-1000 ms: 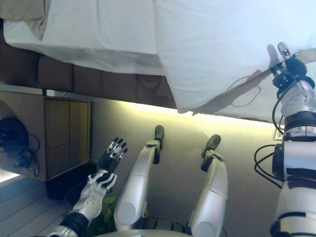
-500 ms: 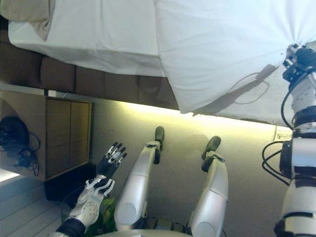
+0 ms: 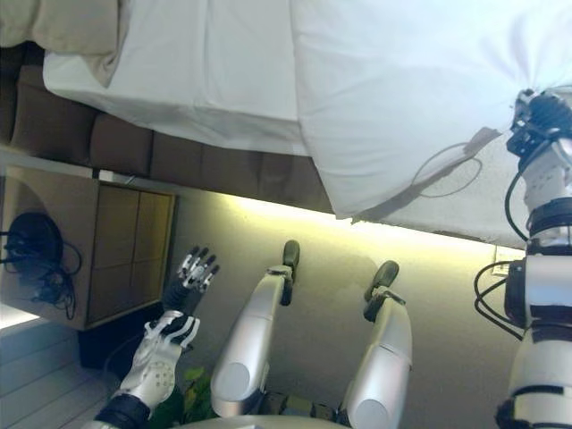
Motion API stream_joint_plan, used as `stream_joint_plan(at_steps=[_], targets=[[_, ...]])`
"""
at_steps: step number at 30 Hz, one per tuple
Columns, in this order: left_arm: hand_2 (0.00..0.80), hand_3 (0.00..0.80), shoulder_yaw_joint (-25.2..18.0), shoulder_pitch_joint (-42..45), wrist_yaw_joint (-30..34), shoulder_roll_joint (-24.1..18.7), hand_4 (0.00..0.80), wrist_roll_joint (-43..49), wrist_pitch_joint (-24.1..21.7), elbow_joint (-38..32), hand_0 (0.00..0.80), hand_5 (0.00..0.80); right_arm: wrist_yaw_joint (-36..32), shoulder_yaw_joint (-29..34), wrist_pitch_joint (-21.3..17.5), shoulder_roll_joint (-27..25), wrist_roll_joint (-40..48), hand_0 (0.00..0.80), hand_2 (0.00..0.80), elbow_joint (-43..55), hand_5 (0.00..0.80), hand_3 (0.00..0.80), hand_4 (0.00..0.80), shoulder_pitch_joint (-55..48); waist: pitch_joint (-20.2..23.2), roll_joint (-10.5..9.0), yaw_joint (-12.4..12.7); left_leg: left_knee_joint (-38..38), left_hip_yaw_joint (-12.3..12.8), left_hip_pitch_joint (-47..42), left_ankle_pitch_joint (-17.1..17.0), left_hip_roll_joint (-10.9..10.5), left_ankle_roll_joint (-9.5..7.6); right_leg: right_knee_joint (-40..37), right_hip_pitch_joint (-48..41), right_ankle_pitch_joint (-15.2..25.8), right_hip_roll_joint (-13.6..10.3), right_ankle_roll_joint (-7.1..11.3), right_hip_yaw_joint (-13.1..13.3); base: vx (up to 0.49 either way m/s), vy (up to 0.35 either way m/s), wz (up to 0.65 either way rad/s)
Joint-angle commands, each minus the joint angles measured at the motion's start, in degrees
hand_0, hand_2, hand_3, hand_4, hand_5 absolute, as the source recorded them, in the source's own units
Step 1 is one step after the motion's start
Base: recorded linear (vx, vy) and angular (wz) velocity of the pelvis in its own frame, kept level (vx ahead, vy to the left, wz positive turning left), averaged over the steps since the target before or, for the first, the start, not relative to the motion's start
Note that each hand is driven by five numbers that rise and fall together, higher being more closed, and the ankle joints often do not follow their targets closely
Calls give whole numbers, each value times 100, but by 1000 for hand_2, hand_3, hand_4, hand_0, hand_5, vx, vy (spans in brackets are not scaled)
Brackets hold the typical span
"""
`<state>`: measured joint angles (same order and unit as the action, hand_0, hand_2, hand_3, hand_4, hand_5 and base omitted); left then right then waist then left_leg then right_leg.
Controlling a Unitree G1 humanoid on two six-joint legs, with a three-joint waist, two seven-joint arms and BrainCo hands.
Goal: Make the bed neatly
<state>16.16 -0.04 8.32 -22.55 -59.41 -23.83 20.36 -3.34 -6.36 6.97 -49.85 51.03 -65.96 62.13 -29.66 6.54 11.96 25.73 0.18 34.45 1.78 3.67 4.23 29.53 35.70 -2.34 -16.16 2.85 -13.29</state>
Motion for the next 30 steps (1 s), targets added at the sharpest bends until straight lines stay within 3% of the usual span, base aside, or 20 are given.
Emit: stream_joint_plan(at_steps=[1, 6, 13, 17, 22, 25, 27, 30], targets=[[0, 0, -66, 16, -189, -334, 0, 198, -179, -542, 0, 0, -576, -19, -218, -58, 329, 800, 800, 813, 800, 800, 800, 16, -10, -14, -8, -852, -63, -305, -749, 13, -53, 183, -467, -195, 211, 104, -27, 0, 0, 0], [0, 0, 136, -224, -514, -266, 0, 530, 133, -440, 0, 0, -945, -120, 30, 340, 433, 800, 800, 970, 800, 800, 800, -157, 118, -134, -30, -1221, -4, -814, -909, 21, -67, -466, -1024, 121, 281, 124, -157, -23, 57, 1], [0, 0, 400, -308, -505, 97, 0, 959, 571, 731, 0, 0, -1176, -267, 328, 1102, 402, 800, 800, 1261, 800, 800, 800, -893, 619, -339, -131, -2002, 136, -1792, -980, 83, -44, -1576, -2136, 427, 327, 211, -280, 68, 67, -8], [0, 0, 420, -347, -304, 294, 0, 910, 766, 1182, 0, 0, -1290, -285, 447, 1374, 405, 800, 800, 1278, 800, 800, 800, -1209, 942, -416, -179, -2387, 191, -2351, -988, 90, -49, -2085, -2763, 563, 320, 272, -332, 119, 65, 1], [0, 0, 252, -447, -245, 418, 0, 646, 1013, 1239, 0, 0, -1270, -325, 529, 1658, 555, 800, 800, 1518, 800, 800, 800, -1350, 1219, -468, -208, -2647, 237, -2751, -984, 85, -62, -2476, -3173, 732, 315, 342, -330, 109, 43, 6], [0, 0, 278, -516, -28, 465, 0, 460, 1572, 1269, 0, 0, -1178, -373, 500, 1733, 536, 800, 800, 1526, 800, 800, 800, -1273, 1275, -483, -219, -2649, 239, -2832, -954, 87, -67, -2522, -3262, 755, 308, 355, -315, 68, 16, 4], [0, 0, 380, -645, 370, 571, 0, 17, 2518, 1542, 0, 0, -1082, -475, 548, 1763, 590, 800, 800, 1493, 800, 800, 800, -1104, 1326, -488, -273, -2682, 248, -2902, -945, 105, -61, -2561, -3309, 775, 311, 376, -262, 55, 31, 2], [0, 0, 553, -835, 871, 704, 0, -624, 3308, 1784, 0, 0, -1014, -576, 605, 1841, 577, 800, 800, 1457, 800, 800, 800, -951, 1351, -483, -377, -2743, 279, -2986, -952, 140, -58, -2561, -3330, 776, 313, 391, -194, 61, 44, 0]])
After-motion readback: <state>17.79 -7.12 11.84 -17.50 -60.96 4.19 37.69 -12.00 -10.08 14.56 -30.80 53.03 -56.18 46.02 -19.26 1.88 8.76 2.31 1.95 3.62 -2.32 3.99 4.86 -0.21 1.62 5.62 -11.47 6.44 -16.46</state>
